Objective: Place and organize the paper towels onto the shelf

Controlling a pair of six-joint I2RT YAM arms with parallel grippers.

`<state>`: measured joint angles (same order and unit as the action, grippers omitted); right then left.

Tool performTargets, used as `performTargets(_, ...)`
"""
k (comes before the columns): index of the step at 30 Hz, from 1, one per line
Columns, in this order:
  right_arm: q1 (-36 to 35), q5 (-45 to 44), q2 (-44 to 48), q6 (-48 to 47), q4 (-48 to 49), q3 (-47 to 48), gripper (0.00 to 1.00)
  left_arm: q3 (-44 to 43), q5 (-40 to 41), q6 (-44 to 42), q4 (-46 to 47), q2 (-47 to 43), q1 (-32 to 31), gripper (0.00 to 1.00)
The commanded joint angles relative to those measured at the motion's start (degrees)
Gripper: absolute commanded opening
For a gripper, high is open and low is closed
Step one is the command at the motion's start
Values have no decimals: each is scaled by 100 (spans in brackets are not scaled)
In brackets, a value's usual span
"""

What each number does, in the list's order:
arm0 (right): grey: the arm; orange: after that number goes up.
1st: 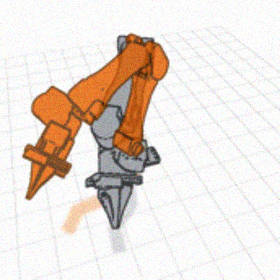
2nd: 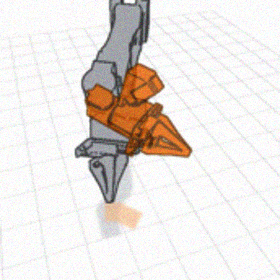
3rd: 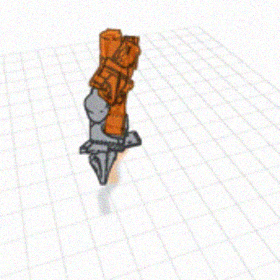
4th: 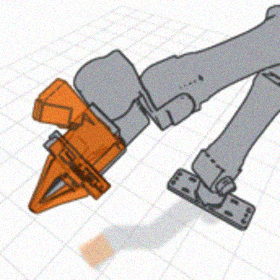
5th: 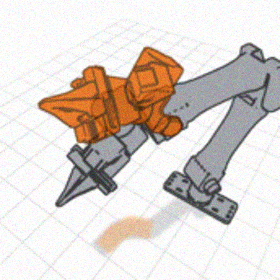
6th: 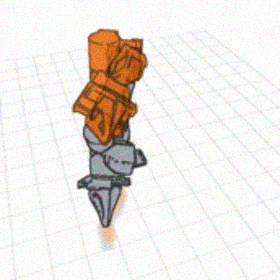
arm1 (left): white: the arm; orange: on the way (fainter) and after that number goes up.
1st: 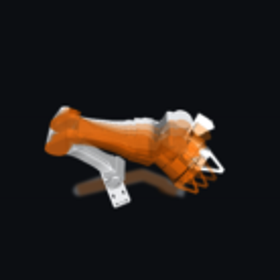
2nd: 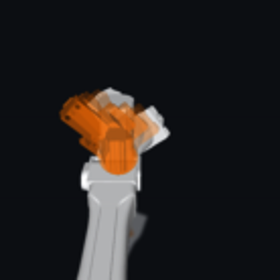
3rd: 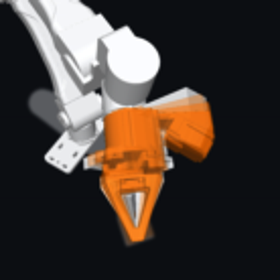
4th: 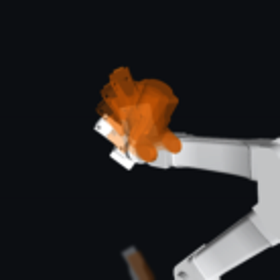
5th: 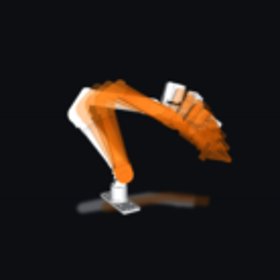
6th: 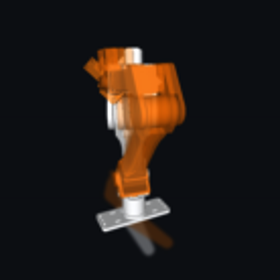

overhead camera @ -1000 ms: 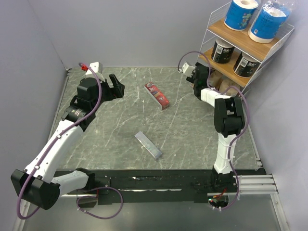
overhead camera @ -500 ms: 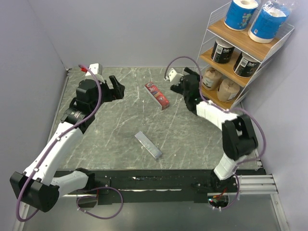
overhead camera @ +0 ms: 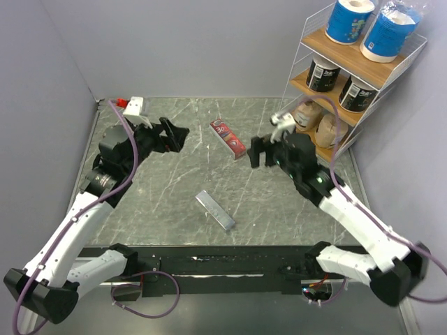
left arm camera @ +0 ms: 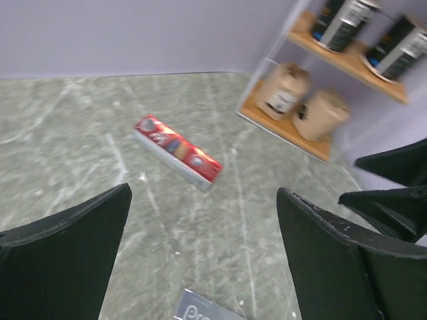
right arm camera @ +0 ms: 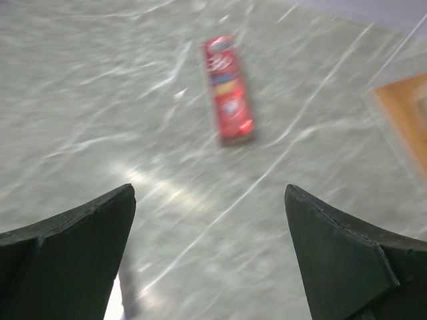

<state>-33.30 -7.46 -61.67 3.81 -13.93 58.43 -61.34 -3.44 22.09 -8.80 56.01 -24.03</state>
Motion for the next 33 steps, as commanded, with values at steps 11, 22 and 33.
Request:
performTargets(11,-28,720,1289,1851,-101,-790,99,1160,-1124,-415,686,-1127,-427,96)
performTargets(22,-19,553,1324,1913,-66,-719,100,1204,-930,-477,625,-1215,-427,96)
performTargets(33,-27,465,1333,1956,-48,-728,100,1221,-851,-460,634,-1277,-436,97)
